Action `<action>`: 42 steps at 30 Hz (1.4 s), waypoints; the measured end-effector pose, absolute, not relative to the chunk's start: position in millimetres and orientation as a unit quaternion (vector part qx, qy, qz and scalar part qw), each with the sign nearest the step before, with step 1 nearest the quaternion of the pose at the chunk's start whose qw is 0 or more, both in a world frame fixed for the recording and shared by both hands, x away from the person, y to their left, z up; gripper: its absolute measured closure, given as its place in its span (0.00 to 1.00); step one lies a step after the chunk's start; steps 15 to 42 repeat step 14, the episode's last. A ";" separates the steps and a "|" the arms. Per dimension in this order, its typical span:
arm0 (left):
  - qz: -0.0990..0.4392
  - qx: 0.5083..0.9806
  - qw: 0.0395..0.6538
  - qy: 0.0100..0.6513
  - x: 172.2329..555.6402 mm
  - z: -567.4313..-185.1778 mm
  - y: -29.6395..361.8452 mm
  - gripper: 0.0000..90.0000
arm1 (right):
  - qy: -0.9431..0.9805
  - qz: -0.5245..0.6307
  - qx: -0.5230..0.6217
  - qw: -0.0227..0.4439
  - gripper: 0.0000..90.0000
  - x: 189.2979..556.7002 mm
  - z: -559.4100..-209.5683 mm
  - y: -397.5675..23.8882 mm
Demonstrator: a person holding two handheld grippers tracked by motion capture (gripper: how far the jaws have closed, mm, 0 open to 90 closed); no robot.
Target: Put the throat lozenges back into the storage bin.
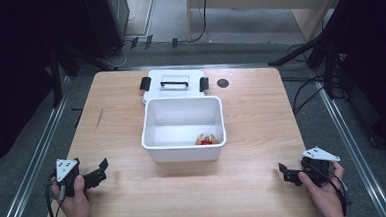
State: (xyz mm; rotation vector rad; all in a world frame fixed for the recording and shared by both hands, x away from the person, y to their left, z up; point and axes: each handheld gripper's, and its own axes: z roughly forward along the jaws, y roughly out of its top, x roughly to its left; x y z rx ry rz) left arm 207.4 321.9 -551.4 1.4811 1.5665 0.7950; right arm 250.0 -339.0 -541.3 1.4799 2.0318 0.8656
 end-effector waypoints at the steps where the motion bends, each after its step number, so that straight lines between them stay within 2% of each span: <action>1: 0.316 0.588 0.409 0.622 207.4 -551.4 321.9 0.00 | 0.739 0.318 0.542 0.241 0.00 248.5 -542.6 -340.6; 13: 0.315 0.589 0.409 0.622 207.6 -551.4 322.1 0.00 | 0.676 0.375 0.566 0.288 0.00 229.7 -547.1 -348.7; 42: 0.315 0.589 0.409 0.622 207.6 -551.4 322.0 0.00 | 0.675 0.384 0.561 0.288 0.00 228.9 -546.8 -350.1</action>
